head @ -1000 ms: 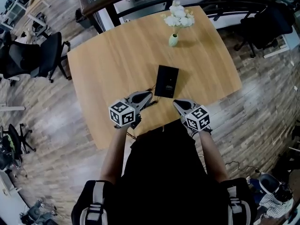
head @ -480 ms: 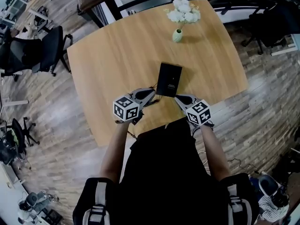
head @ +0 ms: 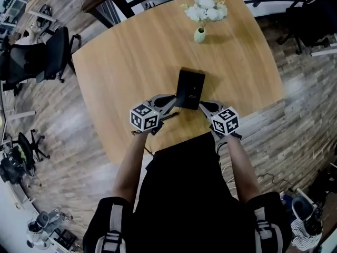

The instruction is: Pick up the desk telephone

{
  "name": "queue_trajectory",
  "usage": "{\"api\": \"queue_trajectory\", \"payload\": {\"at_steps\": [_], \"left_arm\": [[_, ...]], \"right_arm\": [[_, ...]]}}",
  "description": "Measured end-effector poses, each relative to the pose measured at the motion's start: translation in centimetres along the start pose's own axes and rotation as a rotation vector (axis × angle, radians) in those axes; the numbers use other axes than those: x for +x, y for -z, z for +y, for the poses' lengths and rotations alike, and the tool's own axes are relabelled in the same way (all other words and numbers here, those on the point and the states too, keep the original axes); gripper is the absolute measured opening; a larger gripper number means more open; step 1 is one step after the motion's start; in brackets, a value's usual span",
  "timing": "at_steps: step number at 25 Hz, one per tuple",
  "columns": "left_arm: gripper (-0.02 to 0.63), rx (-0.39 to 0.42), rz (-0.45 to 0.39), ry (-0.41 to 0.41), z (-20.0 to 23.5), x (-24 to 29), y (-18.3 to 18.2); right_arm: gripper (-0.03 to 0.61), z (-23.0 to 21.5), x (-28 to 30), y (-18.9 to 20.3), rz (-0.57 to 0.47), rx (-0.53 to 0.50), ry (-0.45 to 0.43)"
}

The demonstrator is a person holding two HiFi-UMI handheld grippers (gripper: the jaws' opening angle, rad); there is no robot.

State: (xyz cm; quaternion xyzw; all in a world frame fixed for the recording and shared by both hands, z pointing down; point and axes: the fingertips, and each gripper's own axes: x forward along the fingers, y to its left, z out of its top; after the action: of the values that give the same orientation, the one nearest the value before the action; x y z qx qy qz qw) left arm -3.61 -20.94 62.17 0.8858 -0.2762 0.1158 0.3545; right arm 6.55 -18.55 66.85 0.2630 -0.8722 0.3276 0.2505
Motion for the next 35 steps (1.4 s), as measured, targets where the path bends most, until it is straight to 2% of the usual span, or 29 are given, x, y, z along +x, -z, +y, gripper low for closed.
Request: {"api": "queue_trajectory", "payload": {"at_steps": [6,12,20,22,25,30,35], "left_arm": [[0.023,-0.015,0.015,-0.031,1.8,1.1,0.3],[0.025,-0.027,0.073,-0.041,3.5,2.1,1.6],[0.114,-0.053,0.128,-0.029,5.0,3.8,2.6],[0.123,-0.06,0.135,-0.028,5.3,4.0,2.8],[0.134,-0.069,0.152,-0.027,5.6,4.4,3.3],[0.169,-0.078,0.181,-0.018,6.3,5.1,3.8],[0.193,-0.092,0.208,0.004,6.4,5.8,4.3]], "right_arm": [[0.025,-1.5,1.0,0.3,0.016,0.021,-0.01],[0.025,-2.5,2.1,0.6,0.022,0.065,-0.028],[0.032,-4.8,2.9,0.7,-0.005,0.151,-0.028],[0.051,-5.1,3.0,0.5,-0.013,0.161,-0.032],[0.136,-5.2,3.4,0.4,-0.013,0.168,-0.047],[0.18,-5.3,4.3,0.4,-0.017,0.182,-0.063],[0.204,-5.2,4.9,0.7,-0.032,0.239,-0.088]]}}
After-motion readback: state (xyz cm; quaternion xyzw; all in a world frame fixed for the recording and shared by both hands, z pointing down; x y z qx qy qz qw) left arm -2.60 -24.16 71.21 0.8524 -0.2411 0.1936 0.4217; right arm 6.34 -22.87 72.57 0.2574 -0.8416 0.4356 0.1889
